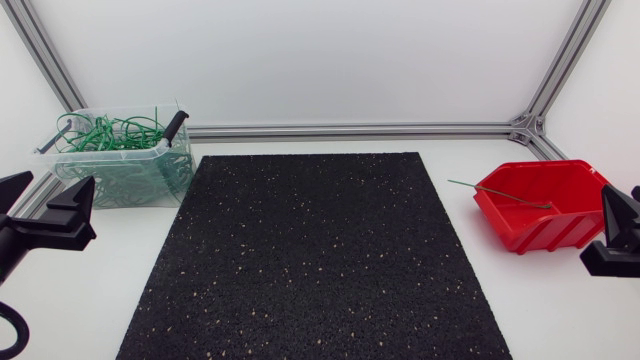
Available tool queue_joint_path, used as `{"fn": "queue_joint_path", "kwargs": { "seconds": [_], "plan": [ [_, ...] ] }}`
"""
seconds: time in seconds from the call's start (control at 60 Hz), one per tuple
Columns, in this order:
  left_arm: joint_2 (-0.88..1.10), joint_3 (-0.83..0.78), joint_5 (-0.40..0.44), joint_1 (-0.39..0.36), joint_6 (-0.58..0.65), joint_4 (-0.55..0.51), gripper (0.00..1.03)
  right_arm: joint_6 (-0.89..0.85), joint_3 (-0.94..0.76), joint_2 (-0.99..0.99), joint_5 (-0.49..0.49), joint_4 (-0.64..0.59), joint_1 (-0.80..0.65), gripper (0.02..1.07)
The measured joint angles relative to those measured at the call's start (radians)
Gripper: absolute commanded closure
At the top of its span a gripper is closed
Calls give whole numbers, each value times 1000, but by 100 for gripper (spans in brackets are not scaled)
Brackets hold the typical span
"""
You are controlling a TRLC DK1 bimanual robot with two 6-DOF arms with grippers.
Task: Take a green cable tie from the red box, thread the tail through the head to close it, then place it in the transparent bin on the left.
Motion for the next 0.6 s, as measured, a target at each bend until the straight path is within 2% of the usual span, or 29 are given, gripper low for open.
{"fn": "queue_joint_path", "kwargs": {
  "seconds": [0.217,0.433,0.6],
  "plan": [
    [-110,-105,-28,-40,-37,-1,3,-14,-10,-23,0,6,-6,55],
    [-216,-210,-54,-80,-70,0,3,-14,-66,-23,-1,112,-6,55],
    [-300,-290,-79,-112,-100,0,3,-14,-98,-23,-5,148,-6,55]
  ]
}}
